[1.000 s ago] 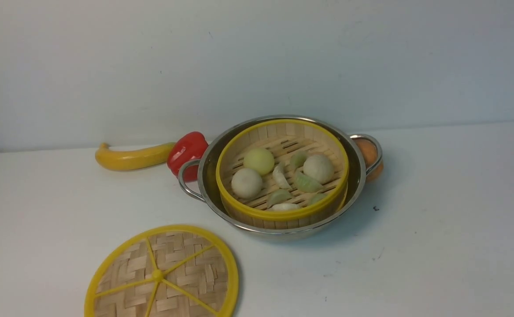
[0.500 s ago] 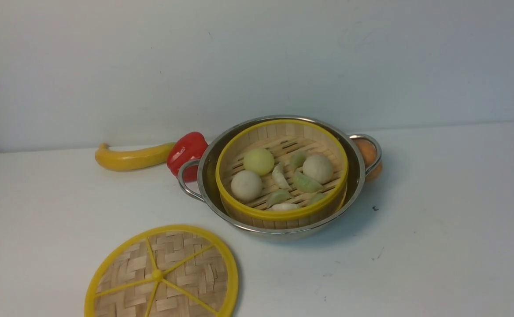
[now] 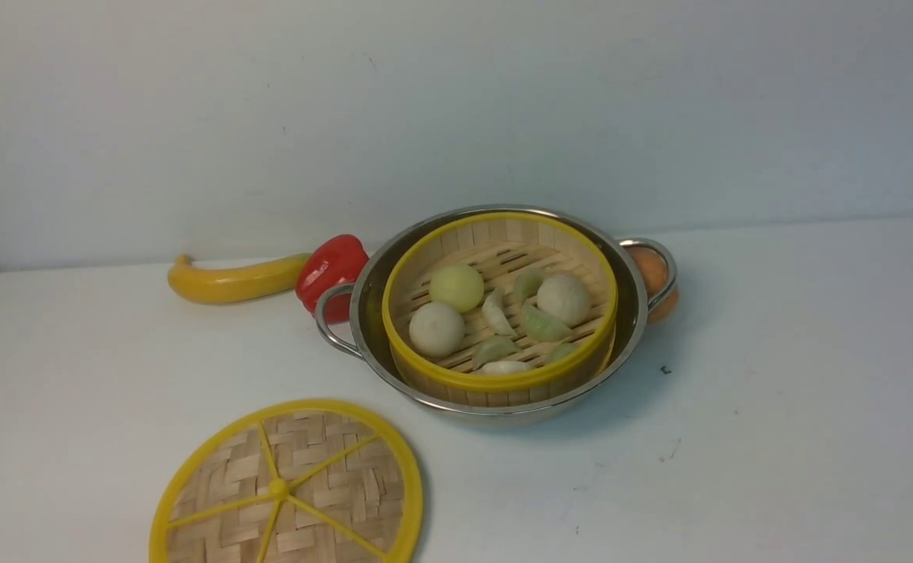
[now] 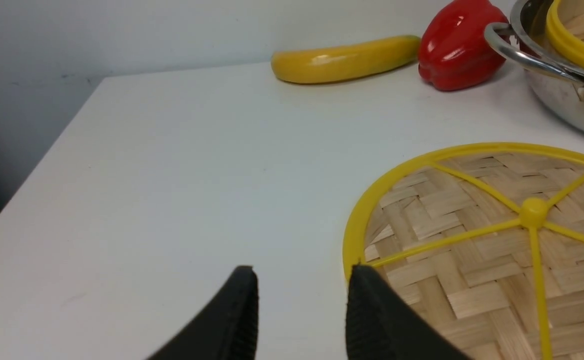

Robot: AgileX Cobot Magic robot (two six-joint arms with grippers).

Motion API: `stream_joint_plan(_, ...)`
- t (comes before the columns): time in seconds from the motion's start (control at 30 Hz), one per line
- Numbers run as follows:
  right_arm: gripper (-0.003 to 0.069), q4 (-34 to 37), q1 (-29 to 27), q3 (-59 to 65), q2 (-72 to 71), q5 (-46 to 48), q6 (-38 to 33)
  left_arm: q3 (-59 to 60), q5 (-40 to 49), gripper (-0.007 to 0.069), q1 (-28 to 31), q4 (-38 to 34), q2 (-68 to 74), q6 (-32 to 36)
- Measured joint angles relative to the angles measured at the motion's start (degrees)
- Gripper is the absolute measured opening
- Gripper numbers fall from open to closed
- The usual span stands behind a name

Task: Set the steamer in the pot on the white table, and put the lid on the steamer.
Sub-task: 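Grasp the bamboo steamer lid lying on the table by its centre knob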

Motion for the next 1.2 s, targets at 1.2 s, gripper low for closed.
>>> stream_joint_plan(1.2,0.02,-4.26,-17.38,85.29,-67.9,-27.32,3.91,0.0,0.0,0.0242,0.0,0.0,0.0,0.0)
